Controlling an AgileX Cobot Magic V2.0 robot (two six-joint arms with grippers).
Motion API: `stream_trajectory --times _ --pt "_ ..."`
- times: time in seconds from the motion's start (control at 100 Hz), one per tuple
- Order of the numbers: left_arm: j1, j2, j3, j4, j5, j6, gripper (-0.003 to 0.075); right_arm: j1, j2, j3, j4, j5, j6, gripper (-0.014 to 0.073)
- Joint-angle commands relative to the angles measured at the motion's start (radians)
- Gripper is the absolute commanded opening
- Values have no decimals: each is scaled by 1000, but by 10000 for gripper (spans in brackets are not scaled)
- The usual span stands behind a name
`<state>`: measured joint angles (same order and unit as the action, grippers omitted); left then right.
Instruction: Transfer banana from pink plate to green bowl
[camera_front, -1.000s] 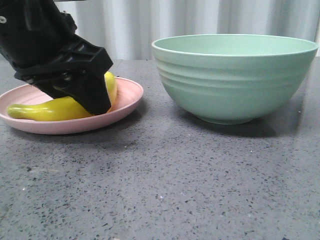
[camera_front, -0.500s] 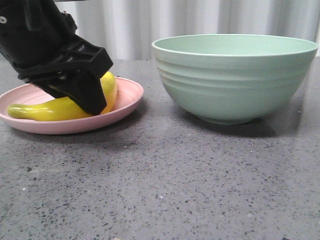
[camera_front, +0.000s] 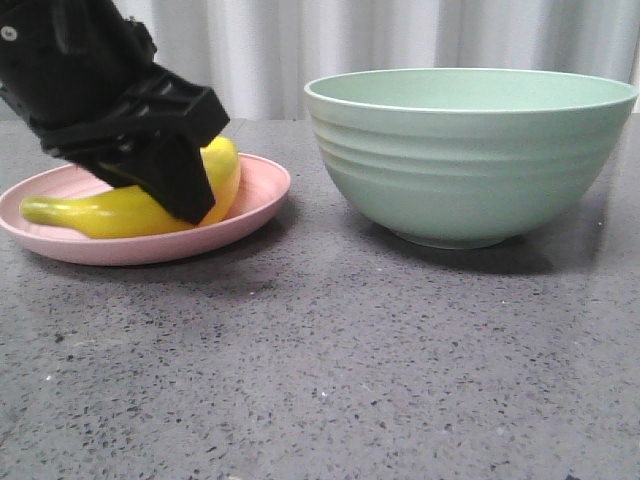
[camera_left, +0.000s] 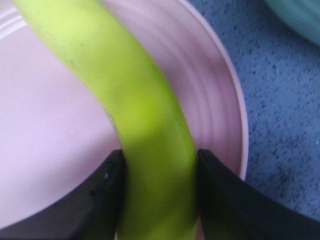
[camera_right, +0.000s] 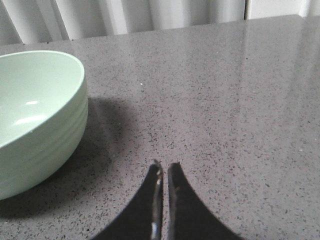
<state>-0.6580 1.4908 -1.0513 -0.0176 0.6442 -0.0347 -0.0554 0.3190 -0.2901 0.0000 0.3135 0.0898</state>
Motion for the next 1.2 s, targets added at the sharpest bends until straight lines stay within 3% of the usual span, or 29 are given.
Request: stream_trajectory --times 0.0,0.29,0.61,0.84,1.19 --pt "-7 -36 -64 -9 -40 5 186 -4 23 -65 -15 -31 -6 -62" --pt "-25 -55 -192 -41 6 44 186 51 146 -238 -60 157 -6 -62" --pt "-125 -89 -276 -58 13 56 186 174 411 -514 -60 375 -6 -50" --pt "-213 -91 -276 -96 11 56 186 295 567 -694 -35 473 -6 139" --pt "-285 -91 -276 -130 11 56 186 323 740 -878 265 480 -6 414"
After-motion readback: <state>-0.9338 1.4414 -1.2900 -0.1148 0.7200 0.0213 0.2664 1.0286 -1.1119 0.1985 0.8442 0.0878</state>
